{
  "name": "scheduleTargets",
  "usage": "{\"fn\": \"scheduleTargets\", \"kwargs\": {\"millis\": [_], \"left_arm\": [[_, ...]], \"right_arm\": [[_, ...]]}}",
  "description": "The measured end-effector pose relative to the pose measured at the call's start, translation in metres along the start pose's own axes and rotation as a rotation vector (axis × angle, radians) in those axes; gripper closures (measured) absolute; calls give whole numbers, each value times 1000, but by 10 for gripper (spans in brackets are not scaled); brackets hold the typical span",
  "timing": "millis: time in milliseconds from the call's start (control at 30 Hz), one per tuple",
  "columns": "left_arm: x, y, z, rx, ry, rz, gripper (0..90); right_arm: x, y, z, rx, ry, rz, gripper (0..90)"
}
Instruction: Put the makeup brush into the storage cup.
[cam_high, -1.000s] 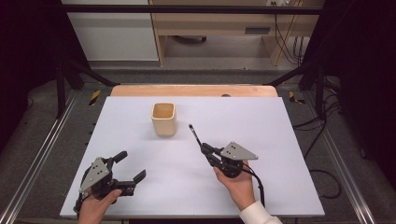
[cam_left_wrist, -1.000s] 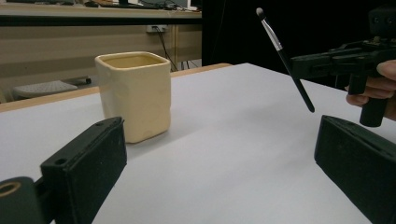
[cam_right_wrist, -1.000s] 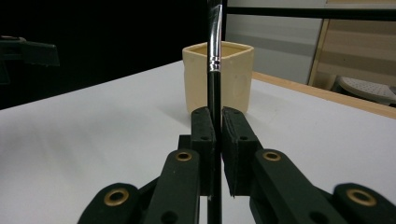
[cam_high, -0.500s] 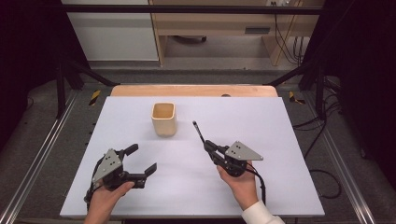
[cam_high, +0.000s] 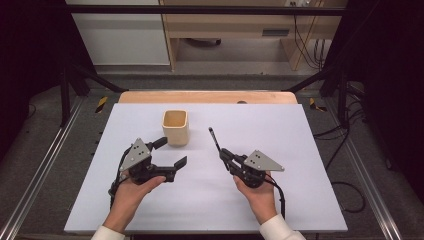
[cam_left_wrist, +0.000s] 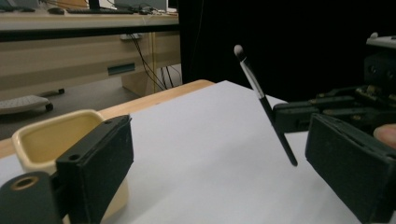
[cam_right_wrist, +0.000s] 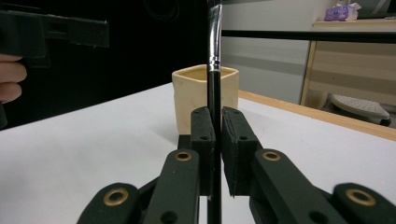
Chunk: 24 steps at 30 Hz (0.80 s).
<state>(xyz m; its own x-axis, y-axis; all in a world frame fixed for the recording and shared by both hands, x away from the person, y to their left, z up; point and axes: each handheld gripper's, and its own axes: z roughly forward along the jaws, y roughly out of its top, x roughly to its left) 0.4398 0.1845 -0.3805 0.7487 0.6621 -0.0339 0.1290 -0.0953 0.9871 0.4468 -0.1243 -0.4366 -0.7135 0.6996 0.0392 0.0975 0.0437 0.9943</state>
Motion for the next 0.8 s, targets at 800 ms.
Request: {"fn": "scheduleTargets", "kwargs": {"millis": [800], "left_arm": [[-25,12,39,31,-49,23,86]], "right_arm": [[5,0,3,-22,28,7,839]]}}
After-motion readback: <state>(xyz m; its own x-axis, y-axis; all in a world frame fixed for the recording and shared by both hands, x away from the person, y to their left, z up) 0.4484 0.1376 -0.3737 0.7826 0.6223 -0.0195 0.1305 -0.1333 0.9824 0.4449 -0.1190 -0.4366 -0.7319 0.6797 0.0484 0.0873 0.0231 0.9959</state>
